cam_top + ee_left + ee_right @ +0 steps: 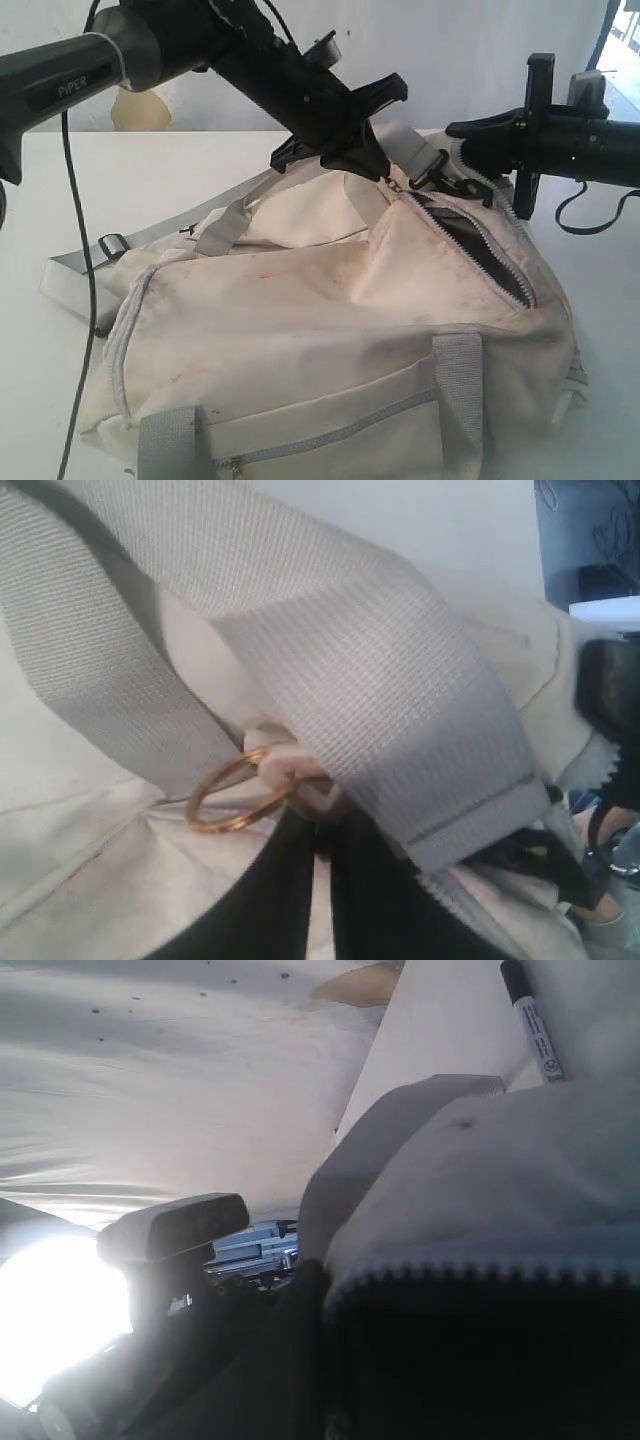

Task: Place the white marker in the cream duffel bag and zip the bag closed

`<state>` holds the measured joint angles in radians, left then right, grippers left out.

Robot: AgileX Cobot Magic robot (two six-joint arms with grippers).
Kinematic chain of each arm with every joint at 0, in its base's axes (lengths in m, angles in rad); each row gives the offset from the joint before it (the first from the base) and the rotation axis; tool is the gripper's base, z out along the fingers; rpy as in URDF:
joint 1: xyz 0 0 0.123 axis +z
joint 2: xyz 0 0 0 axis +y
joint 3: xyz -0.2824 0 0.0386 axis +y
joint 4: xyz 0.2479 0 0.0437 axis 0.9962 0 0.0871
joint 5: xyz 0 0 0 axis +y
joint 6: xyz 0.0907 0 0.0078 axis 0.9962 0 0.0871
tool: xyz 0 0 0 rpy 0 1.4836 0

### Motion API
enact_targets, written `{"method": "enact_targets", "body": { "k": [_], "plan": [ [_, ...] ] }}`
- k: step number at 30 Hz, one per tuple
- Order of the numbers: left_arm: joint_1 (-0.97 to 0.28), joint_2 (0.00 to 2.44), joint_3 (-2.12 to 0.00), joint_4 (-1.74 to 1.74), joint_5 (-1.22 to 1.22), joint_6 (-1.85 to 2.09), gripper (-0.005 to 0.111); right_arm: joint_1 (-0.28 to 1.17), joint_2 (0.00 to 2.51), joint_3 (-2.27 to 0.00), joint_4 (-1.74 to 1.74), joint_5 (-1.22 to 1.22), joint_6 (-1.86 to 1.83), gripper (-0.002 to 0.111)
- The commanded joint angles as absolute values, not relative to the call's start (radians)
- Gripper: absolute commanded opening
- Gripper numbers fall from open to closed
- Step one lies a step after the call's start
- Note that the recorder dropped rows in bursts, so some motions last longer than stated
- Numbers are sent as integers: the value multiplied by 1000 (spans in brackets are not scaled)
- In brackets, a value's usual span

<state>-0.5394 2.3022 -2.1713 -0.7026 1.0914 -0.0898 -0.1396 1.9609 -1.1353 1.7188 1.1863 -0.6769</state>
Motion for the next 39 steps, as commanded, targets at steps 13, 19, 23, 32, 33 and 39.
{"method": "enact_targets", "body": {
  "k": [13, 19, 23, 32, 33, 39],
  "plan": [
    [-542, 2283, -2175, -598, 1221, -49, 0, -156, 1946, -1158, 1675, 1221, -763, 22],
    [-549, 2277, -2175, -745, 1221, 51, 0, -164, 1946, -1214, 1677, 1221, -761, 52],
    [-549, 2277, -2175, -793, 1221, 64, 0, -164, 1934, -1242, 1584, 1221, -808, 53],
    [-549, 2264, -2175, -740, 1221, 29, 0, -162, 1895, -1279, 1237, 1221, -868, 51],
    [-549, 2259, -2175, -747, 1221, 29, 0, -162, 1885, -1289, 1193, 1221, -868, 51],
    [-549, 2236, -2175, -753, 1221, 45, 0, -162, 1828, -1319, 1121, 1138, -922, 51]
  ]
}}
